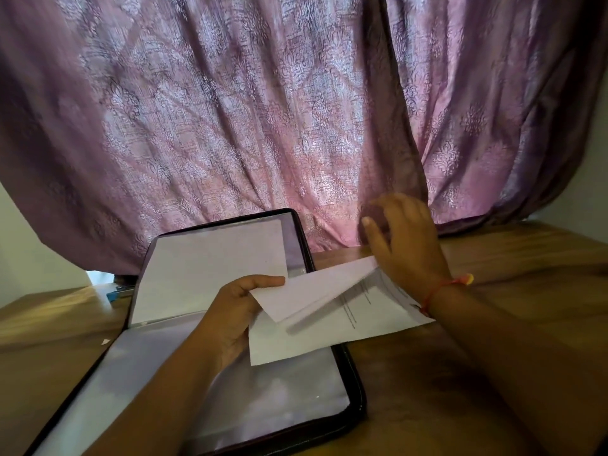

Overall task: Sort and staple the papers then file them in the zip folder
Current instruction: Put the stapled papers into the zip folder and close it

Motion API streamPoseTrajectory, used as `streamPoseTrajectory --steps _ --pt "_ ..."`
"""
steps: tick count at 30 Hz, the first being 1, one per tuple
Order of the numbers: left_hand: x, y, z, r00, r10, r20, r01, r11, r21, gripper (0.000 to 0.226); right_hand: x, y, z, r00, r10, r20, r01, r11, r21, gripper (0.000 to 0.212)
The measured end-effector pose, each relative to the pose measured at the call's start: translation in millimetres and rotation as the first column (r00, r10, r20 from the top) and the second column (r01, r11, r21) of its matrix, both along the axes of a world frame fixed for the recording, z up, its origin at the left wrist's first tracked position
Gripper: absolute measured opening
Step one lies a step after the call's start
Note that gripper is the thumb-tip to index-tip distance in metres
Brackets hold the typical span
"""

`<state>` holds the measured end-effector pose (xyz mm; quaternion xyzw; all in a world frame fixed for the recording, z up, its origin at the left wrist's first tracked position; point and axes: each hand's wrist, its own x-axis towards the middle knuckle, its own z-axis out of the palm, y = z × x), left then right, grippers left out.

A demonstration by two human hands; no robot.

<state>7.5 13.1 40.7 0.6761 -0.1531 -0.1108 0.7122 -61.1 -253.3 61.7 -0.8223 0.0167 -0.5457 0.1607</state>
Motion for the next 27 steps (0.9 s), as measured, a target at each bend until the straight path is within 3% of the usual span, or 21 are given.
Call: streamPoseTrajectory --steps 2,4,8,11,16,18,21,24,27 --pt "-3 -2 1 1.000 -0.018 0.023 0.018 1.000 0.020 0.022 -2 8 2 0.985 0.132 -0.107 -0.142 0.986 -0.086 0.037" --pt "-8 -5 1 0.998 -0.037 0.053 0.034 0.998 0.044 0.023 -4 16 -2 0.922 0.241 -0.303 -0.275 0.959 -0.074 0.041" --pt "-17 -11 5 0.991 -0.130 0.044 0.128 0.991 0.045 0.017 0 26 -12 0.765 0.222 -0.605 -0.344 0.934 -0.093 0.052" --pt "-23 -14 8 0.979 -0.205 0.004 0.205 0.979 0.026 0.013 1 27 -14 0.732 0.197 -0.653 -0.358 0.926 -0.122 0.049" --pt "-20 -10 8 0.980 -0.191 0.048 0.191 0.981 0.017 0.022 -4 25 -10 0.732 0.207 -0.649 -0.357 0.928 -0.107 0.032" --pt "-13 -6 8 0.975 -0.143 0.172 0.099 0.966 0.240 0.021 -4 17 -10 0.741 0.197 -0.642 -0.345 0.932 -0.113 0.034" --pt "-4 0 7 0.912 -0.183 0.367 -0.121 0.735 0.667 0.022 -1 -1 -14 0.752 0.065 -0.656 -0.236 0.956 -0.176 0.043" --pt "-2 3 4 0.895 -0.315 0.316 -0.089 0.568 0.819 0.033 2 -16 -18 0.722 -0.016 -0.691 -0.138 0.976 -0.166 0.059" --pt "-4 3 2 0.885 -0.370 0.283 -0.065 0.505 0.861 0.049 1 -23 -19 0.715 -0.060 -0.696 -0.077 0.983 -0.164 0.068"
